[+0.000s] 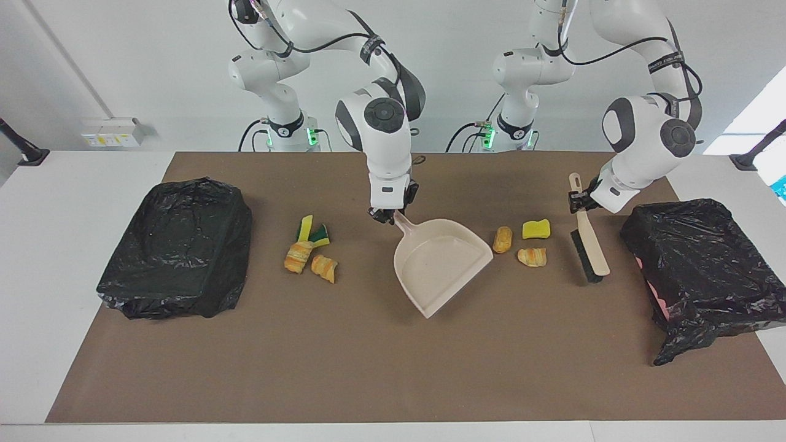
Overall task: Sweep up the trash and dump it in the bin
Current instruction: 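Lower the dustpan beside the bread with the right gripper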
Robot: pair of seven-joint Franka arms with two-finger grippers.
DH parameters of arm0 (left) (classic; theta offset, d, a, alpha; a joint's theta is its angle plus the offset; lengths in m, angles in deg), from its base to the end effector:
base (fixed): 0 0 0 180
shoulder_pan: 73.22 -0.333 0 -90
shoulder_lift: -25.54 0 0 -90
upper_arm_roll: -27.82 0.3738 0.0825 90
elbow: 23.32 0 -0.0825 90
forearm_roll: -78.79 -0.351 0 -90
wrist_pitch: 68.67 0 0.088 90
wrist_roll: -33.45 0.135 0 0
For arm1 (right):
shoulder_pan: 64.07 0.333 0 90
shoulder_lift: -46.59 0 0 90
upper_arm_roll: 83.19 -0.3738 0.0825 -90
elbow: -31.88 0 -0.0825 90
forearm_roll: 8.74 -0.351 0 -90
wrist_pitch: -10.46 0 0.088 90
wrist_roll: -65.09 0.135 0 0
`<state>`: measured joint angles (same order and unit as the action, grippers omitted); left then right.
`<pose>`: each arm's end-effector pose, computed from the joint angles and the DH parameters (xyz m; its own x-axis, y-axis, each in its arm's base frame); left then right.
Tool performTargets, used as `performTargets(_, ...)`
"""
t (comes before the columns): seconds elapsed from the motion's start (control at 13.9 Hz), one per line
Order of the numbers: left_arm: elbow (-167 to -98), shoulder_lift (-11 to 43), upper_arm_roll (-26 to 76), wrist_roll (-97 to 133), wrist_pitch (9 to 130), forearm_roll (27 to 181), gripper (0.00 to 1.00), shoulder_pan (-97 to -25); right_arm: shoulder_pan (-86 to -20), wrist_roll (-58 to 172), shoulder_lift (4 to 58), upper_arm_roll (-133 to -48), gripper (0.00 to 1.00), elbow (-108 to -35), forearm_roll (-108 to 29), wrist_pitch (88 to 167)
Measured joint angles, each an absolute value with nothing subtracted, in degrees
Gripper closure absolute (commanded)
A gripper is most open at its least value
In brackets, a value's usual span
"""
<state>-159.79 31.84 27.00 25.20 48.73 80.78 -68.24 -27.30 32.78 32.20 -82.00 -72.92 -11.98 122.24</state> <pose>0.4160 -0.0451 0.3991 0.9730 0.0616 -0.2225 0.0616 -0.9981 -0.0070 0.4758 0.3479 0.4303 0.3929 0.9156 -0.0857 0.9101 -0.4005 -0.1065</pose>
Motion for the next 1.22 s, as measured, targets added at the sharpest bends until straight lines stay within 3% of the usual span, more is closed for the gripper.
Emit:
performTargets(0.57, -160.15, 31.64, 26.79, 27.11, 50.32, 81.45, 1.00, -61.54, -21.08, 39.27, 32.23, -82.11, 1.00, -74.67, -9.77, 121.64)
performTargets(1.22, -157.69, 27.74, 27.97, 35.38, 53.65, 81.54, 1.00, -63.97, -20.94, 39.90, 32.63, -82.00, 1.00, -77.97, -9.51, 121.71)
